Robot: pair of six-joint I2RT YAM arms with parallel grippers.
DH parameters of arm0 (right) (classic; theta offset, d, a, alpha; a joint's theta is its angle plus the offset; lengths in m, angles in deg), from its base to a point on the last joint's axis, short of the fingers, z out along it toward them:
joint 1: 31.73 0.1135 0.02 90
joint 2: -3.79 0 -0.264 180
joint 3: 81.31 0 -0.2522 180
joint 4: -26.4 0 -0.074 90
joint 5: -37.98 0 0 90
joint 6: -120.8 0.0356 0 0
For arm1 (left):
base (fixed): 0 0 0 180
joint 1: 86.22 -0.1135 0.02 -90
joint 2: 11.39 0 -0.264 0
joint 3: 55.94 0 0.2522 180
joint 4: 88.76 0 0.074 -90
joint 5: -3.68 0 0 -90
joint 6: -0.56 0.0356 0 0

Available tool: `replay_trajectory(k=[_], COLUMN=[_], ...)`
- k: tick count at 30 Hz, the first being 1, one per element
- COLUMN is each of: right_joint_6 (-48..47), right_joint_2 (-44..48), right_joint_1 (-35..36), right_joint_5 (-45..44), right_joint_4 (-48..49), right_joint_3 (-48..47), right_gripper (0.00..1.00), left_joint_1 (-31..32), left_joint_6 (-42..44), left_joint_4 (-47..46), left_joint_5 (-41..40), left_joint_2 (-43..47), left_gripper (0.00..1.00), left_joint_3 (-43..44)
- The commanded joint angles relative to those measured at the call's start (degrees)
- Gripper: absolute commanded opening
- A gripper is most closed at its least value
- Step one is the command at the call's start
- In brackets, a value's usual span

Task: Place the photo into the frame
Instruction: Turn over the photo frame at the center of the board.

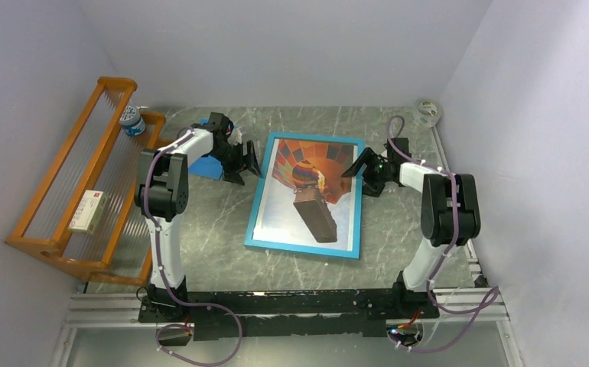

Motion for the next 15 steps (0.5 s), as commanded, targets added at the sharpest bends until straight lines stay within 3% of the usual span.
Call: replay_trajectory(k=[1, 6, 15], right_joint_6=[-1.36, -4.56, -4.52], right_joint_2=[-4.99, -8.81, -4.67], right_joint_1=[-0.14, 1.01, 2.17], right_joint_5=[-3.42, -7.56, -30.57], right_joint_4=[-2.07, -6.34, -18.22], right_joint_3=[-8.19, -16.98, -24.73], right_gripper=[0.82, 0.77, 0.76], left_joint_1=[0.25, -0.12, -2.49], left_joint_6=[-1.81, -2.63, -2.34], left_joint_4=[-0.01, -2.24, -1.64], left_joint_5=[3.46, 8.83, -4.0], left_joint_2=[-2.3, -2.38, 5.53], left_gripper=[0.79, 0.77, 0.8], left_joint_3=[1.45, 1.42, -0.32])
